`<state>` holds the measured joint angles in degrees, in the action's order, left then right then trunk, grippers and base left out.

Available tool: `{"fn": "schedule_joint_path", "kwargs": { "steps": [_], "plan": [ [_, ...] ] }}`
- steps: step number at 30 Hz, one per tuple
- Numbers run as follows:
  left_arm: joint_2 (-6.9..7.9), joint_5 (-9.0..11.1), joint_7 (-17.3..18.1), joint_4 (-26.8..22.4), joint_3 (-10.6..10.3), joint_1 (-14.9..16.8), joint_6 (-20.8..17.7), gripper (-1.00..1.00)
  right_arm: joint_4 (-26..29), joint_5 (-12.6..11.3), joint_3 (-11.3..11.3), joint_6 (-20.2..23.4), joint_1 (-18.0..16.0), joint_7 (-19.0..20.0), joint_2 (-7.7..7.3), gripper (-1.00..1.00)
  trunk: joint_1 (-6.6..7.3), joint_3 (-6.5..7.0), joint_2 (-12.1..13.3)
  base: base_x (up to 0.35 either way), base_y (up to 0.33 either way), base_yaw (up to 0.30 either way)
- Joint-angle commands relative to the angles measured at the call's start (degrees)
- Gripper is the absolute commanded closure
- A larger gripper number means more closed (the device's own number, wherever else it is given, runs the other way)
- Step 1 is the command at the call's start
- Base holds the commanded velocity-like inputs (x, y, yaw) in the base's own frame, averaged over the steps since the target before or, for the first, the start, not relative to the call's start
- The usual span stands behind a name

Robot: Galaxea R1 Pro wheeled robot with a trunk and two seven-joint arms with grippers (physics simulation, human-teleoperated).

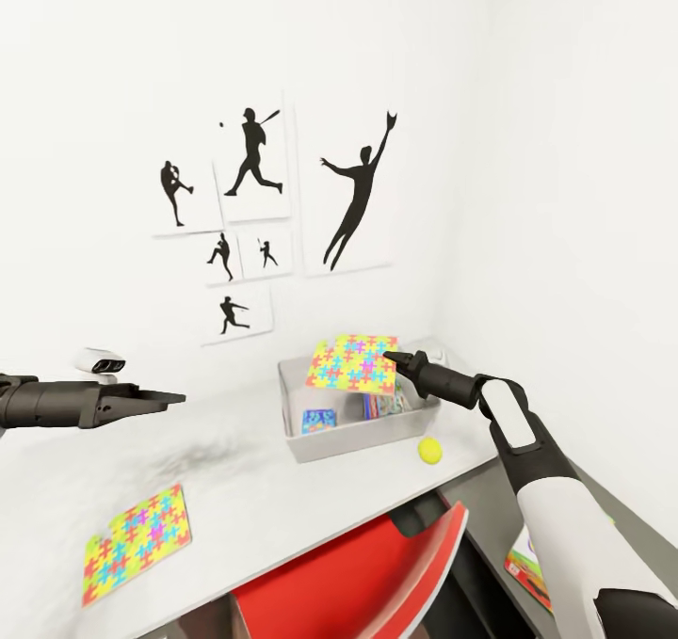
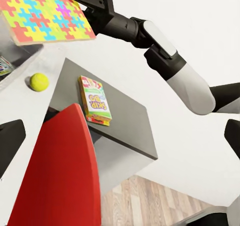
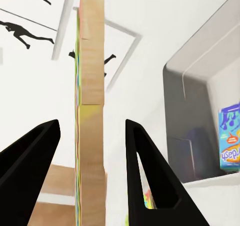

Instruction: Put all the toys in the child's room - the three board games (two on the bed and one on the table), the two jigsaw puzzles on the table, and the tennis ball on the table - inside the toy box on the table in the child's room.

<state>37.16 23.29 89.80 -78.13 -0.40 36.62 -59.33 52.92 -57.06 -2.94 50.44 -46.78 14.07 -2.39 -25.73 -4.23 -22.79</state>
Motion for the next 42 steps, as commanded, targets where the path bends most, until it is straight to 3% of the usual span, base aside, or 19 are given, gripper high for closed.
{"fn": "schedule_joint_path", "kwargs": {
  "steps": [1, 22, 42],
  "plan": [
    [0.03, 0.01, 0.20, 0.00, -0.04, 0.07, -0.61, -1.00, -0.01, 0.45, -0.14, 0.27, -0.06, 0.43, 0.02, 1.00, -0.06, -0.13, -0.13, 0.170, -0.004, 0.000],
    [0.03, 0.08, 0.20, 0.09, -0.01, 0.05, -0.61, -1.00, -0.03, 0.46, -0.14, 0.21, 0.02, 0.43, 0.00, 1.00, -0.06, 0.03, -0.13, 0.085, -0.037, 0.092],
    [0.01, 0.08, 0.20, 0.09, 0.05, 0.08, -0.61, -1.00, -0.01, 0.45, -0.14, 0.19, 0.07, 0.43, 0.02, 1.00, -0.06, 0.05, -0.13, 0.084, -0.014, 0.006]
  ]
}}
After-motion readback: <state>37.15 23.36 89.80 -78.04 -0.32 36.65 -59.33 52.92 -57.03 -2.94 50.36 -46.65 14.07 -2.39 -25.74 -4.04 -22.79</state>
